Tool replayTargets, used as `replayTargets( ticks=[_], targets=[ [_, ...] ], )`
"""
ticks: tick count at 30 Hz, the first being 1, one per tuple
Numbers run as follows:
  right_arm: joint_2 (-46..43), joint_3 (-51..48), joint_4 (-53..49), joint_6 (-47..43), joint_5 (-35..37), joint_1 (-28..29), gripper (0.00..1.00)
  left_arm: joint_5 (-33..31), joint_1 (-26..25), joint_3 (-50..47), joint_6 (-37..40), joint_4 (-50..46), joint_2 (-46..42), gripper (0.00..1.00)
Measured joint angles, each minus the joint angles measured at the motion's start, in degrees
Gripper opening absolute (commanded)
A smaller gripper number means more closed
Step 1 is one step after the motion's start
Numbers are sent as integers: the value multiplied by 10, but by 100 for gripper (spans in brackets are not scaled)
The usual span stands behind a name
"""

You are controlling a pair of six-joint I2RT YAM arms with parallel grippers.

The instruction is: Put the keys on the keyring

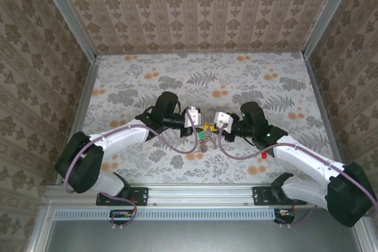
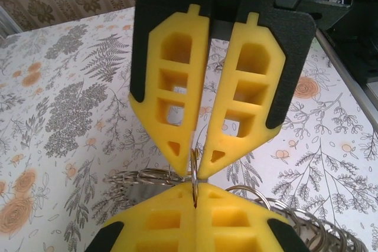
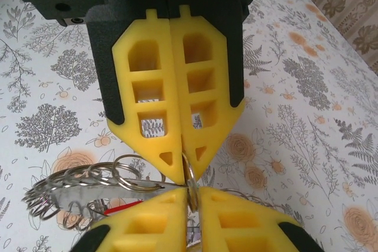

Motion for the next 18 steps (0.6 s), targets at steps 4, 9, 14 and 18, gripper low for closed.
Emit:
replayTargets(
  ticks=[4, 9, 14, 18],
  targets=[
    [0, 0, 0, 1, 0, 0, 1, -4, 0, 0, -2, 3, 0, 0],
    [0, 0, 0, -2, 0, 0, 0, -5, 0, 0, -4, 2, 0, 13],
    [0, 0, -4, -7, 2, 0, 0, 2, -3, 0, -6, -5, 0, 19],
    [0, 0, -7, -13, 2, 0, 0, 3, -3, 1, -5, -10, 0, 18]
  ],
)
